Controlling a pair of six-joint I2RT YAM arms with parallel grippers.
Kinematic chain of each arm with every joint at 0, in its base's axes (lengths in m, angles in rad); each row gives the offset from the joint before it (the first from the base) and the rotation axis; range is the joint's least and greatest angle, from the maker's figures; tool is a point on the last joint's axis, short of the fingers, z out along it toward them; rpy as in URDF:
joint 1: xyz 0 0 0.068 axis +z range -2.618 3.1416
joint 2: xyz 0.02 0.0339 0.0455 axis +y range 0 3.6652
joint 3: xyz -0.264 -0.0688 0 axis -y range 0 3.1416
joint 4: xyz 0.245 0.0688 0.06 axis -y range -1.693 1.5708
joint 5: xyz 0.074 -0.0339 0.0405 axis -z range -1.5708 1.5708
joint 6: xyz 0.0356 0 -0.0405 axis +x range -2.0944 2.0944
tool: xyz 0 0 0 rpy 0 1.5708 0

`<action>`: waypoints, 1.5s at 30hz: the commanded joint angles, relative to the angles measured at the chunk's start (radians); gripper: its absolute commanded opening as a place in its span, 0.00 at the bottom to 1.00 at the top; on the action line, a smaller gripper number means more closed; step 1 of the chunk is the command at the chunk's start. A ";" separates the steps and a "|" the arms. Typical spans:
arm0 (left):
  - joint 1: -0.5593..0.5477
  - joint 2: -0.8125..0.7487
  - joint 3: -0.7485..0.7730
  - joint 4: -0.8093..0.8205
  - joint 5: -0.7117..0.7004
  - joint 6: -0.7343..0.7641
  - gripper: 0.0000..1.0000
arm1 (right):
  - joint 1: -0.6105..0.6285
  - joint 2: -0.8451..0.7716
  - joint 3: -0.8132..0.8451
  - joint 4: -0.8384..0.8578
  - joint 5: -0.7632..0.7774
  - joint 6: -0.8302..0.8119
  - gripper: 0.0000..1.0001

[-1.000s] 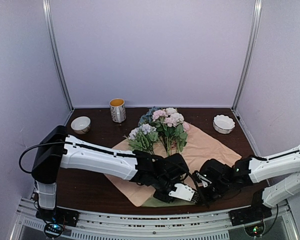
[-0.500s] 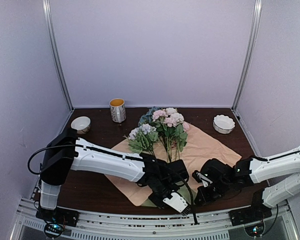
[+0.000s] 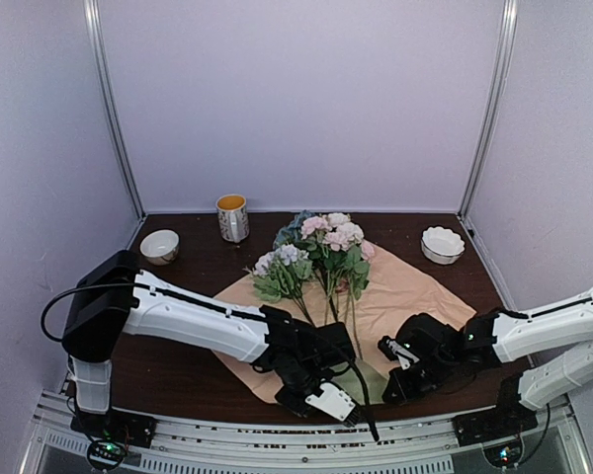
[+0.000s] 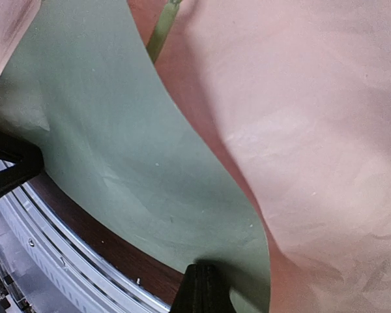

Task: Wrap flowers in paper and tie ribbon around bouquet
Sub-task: Press the fold line of the 1/4-folded wrapping paper.

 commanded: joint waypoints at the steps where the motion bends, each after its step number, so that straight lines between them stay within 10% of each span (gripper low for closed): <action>1: 0.024 -0.049 -0.098 -0.080 -0.032 -0.109 0.08 | -0.008 0.020 -0.052 -0.079 0.087 -0.019 0.00; 34: 0.036 -0.274 -0.301 -0.073 -0.046 -0.281 0.08 | -0.008 0.035 -0.056 -0.071 0.080 -0.039 0.00; 45: 0.264 -0.317 -0.287 0.111 -0.073 -0.437 0.12 | -0.008 0.020 -0.016 -0.108 0.084 -0.063 0.00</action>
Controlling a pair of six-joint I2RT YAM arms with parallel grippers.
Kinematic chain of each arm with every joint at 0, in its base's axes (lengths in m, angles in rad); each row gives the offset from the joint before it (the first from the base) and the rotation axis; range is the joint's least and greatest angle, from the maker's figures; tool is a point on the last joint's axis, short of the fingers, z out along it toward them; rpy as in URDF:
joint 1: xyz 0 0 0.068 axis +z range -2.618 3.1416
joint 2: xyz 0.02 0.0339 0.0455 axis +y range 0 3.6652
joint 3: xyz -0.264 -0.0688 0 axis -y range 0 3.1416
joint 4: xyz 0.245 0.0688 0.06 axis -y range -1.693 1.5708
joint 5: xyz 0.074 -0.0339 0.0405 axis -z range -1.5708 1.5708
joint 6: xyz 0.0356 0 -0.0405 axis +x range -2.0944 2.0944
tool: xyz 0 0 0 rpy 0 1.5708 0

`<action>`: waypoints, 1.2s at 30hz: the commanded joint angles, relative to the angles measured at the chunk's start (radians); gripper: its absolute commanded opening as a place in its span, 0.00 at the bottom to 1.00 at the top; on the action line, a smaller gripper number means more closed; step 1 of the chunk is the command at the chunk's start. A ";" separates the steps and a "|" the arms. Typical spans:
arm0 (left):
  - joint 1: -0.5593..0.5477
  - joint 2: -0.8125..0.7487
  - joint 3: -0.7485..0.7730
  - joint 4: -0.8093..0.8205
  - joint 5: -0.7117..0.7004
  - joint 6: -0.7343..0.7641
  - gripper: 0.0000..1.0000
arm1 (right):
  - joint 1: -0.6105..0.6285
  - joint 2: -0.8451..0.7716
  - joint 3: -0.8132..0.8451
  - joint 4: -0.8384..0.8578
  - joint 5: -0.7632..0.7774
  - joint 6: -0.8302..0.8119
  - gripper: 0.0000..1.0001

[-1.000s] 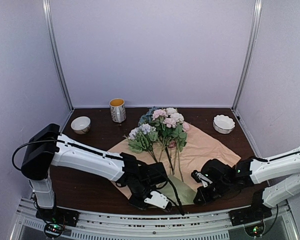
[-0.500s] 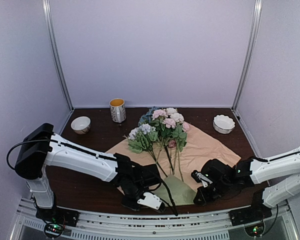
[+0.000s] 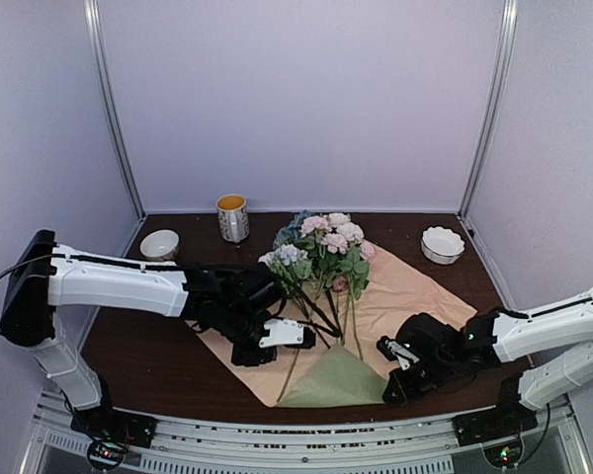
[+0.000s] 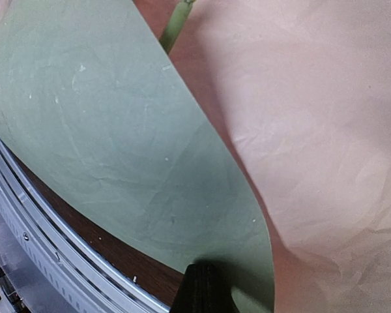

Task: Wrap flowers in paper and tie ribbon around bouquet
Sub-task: Press the fold line of the 1/4-folded wrapping paper.

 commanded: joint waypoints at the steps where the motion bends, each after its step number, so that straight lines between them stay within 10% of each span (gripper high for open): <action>1: 0.043 0.098 0.026 0.084 -0.039 -0.045 0.12 | -0.008 0.026 -0.017 -0.103 0.083 -0.018 0.00; 28: 0.040 0.367 0.372 0.231 0.186 0.053 0.15 | -0.009 0.039 -0.012 -0.080 0.094 -0.015 0.00; 36: 0.077 0.231 0.214 0.244 -0.063 -0.056 0.14 | -0.009 0.050 -0.004 -0.054 0.125 -0.020 0.00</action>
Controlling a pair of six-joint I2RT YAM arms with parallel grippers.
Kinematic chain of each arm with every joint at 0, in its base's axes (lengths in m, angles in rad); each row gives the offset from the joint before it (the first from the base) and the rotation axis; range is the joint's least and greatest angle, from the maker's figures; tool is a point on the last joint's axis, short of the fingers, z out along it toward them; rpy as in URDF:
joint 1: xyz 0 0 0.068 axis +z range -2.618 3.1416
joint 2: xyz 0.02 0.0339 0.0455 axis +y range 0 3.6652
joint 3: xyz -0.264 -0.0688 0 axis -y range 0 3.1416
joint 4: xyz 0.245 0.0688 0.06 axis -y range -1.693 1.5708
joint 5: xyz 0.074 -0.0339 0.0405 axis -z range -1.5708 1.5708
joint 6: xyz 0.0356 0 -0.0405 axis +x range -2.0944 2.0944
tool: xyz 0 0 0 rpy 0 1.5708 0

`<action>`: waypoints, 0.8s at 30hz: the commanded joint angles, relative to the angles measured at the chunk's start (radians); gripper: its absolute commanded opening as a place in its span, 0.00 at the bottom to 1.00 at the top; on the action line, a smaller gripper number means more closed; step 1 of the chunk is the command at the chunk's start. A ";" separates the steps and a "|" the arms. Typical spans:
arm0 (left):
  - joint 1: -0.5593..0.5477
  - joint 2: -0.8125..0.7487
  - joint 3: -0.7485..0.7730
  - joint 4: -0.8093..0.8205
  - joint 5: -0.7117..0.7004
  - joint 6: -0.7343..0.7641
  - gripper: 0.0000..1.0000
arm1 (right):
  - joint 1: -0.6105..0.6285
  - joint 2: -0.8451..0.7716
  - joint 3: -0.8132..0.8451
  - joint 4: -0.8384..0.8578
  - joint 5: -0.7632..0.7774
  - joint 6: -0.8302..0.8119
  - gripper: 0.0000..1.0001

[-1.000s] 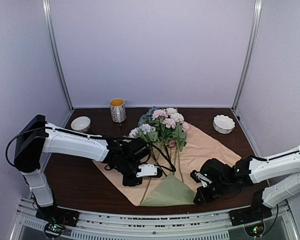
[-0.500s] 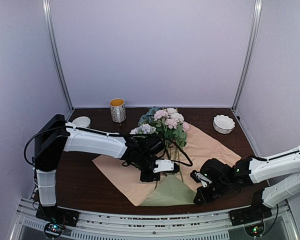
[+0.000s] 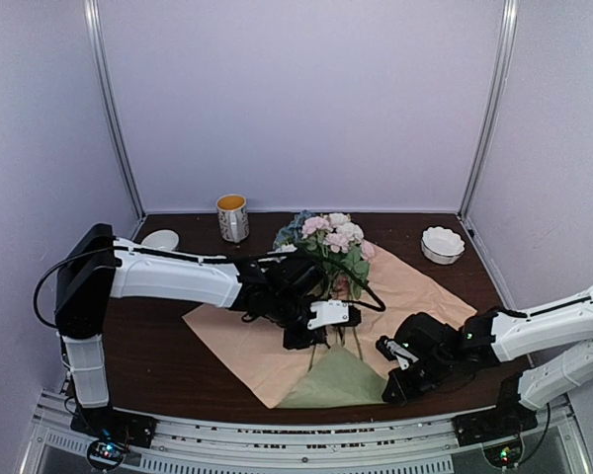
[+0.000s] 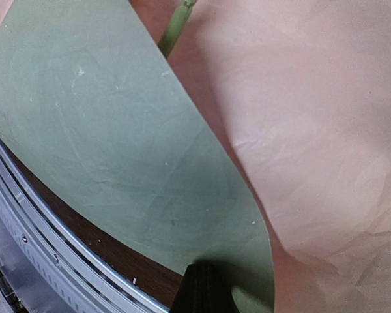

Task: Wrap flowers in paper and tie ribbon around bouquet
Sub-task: Press the fold line of the 1/4-folded wrapping paper.

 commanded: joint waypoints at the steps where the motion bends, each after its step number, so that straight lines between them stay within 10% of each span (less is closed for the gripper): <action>1: 0.043 -0.082 -0.088 0.016 -0.168 -0.080 0.14 | -0.009 0.041 -0.016 -0.038 0.123 -0.013 0.00; 24: -0.018 0.001 -0.062 0.136 -0.056 -0.080 0.14 | -0.009 0.048 -0.062 0.070 0.195 0.021 0.00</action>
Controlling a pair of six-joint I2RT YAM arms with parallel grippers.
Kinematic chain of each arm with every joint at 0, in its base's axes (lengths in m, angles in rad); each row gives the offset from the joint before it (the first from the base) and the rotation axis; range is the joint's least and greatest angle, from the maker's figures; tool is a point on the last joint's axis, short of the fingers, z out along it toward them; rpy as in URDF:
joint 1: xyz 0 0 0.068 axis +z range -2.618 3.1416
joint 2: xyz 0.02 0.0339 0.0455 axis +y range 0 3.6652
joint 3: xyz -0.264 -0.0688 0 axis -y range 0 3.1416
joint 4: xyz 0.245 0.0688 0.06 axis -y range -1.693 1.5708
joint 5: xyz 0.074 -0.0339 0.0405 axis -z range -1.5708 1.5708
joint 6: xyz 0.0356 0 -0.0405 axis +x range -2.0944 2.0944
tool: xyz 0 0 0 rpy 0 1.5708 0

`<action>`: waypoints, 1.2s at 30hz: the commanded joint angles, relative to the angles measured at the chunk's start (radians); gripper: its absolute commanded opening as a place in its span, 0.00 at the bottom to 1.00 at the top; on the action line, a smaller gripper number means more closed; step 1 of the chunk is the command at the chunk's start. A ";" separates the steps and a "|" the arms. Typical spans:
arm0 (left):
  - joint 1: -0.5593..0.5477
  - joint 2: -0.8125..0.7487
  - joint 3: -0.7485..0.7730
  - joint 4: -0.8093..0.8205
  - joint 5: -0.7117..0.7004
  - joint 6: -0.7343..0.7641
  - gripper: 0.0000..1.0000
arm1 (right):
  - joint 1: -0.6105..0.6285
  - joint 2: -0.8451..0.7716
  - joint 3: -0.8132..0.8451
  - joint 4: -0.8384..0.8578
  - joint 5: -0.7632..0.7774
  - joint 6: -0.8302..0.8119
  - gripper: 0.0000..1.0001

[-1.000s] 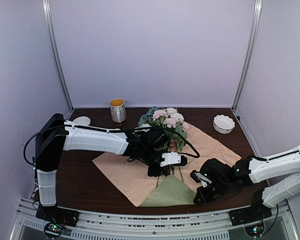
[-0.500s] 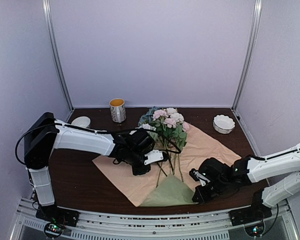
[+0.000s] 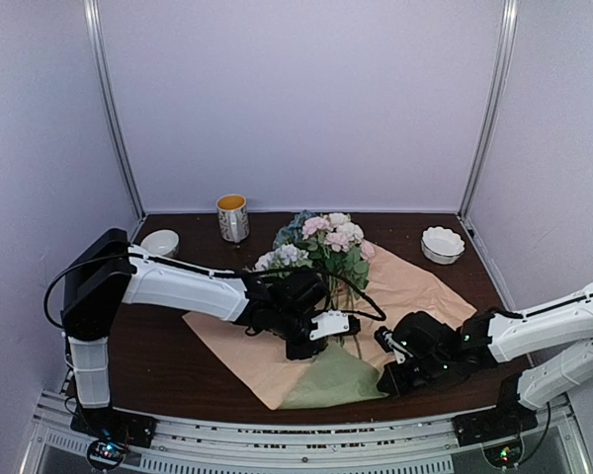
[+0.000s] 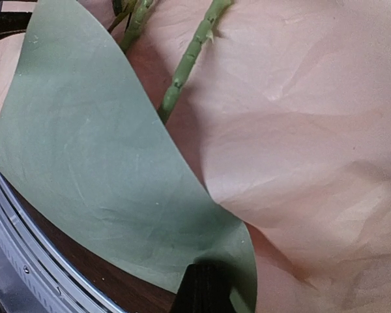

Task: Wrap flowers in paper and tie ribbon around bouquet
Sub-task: Press the fold line of the 1/4-folded wrapping paper.

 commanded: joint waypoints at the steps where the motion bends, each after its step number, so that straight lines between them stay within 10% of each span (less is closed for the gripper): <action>1: 0.009 -0.040 0.007 0.061 0.031 0.002 0.14 | -0.008 0.016 -0.060 -0.030 0.097 0.014 0.00; 14: -0.087 -0.289 -0.096 -0.089 -0.124 -0.089 0.22 | -0.008 -0.026 -0.063 -0.076 0.113 -0.045 0.00; 19: -0.251 -0.179 -0.052 -0.199 -0.174 0.005 0.22 | -0.010 -0.050 -0.058 -0.106 0.084 -0.078 0.00; 36: -0.217 -0.030 0.026 -0.324 -0.076 0.011 0.22 | -0.020 -0.195 0.113 -0.120 -0.096 -0.146 0.00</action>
